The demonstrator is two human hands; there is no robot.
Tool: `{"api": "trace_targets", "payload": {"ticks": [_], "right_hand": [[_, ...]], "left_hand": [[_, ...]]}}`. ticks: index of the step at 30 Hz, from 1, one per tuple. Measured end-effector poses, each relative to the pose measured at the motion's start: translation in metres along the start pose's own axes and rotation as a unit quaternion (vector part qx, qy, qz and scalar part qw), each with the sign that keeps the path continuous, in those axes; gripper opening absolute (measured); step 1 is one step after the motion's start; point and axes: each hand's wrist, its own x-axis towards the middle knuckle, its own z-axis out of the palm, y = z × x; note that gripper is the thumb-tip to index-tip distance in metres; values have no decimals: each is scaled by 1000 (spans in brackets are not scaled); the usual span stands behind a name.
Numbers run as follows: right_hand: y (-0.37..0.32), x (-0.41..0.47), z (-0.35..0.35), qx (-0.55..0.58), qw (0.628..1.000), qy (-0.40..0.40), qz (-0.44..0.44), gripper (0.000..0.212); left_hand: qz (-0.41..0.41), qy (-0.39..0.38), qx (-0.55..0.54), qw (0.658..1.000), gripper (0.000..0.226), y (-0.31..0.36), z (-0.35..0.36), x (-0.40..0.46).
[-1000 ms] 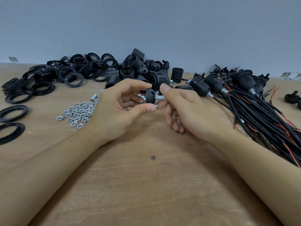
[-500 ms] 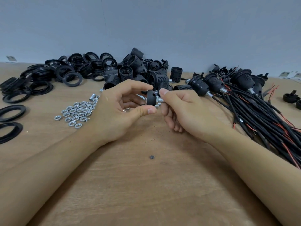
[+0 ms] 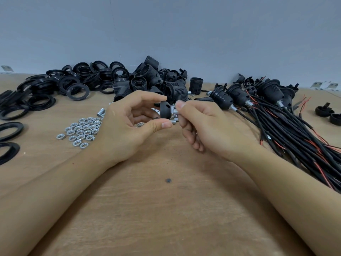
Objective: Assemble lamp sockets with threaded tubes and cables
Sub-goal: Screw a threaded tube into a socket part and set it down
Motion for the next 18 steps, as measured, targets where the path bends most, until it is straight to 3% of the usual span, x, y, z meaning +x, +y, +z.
{"api": "trace_targets", "payload": {"ticks": [2, 5, 7, 9, 13, 18], "right_hand": [[0, 0, -7, -143, 989, 44, -9, 55], [5, 5, -32, -420, 888, 188, -9, 42], [11, 9, -58, -489, 829, 270, 36, 27], [19, 13, -88, -523, 791, 295, 117, 16], [32, 8, -114, -515, 784, 240, 249, 24], [32, 3, -113, -518, 788, 206, 260, 20]], "left_hand": [[-5, 0, 13, 1000, 46, -1, 0, 0], [-12, 13, 14, 1000, 44, -3, 0, 0], [-11, 13, 14, 1000, 45, -2, 0, 1], [-5, 8, 23, 1000, 45, -2, 0, 1], [-8, 5, 25, 1000, 43, -3, 0, 0], [-9, 4, 37, 999, 44, -4, 0, 0]]}}
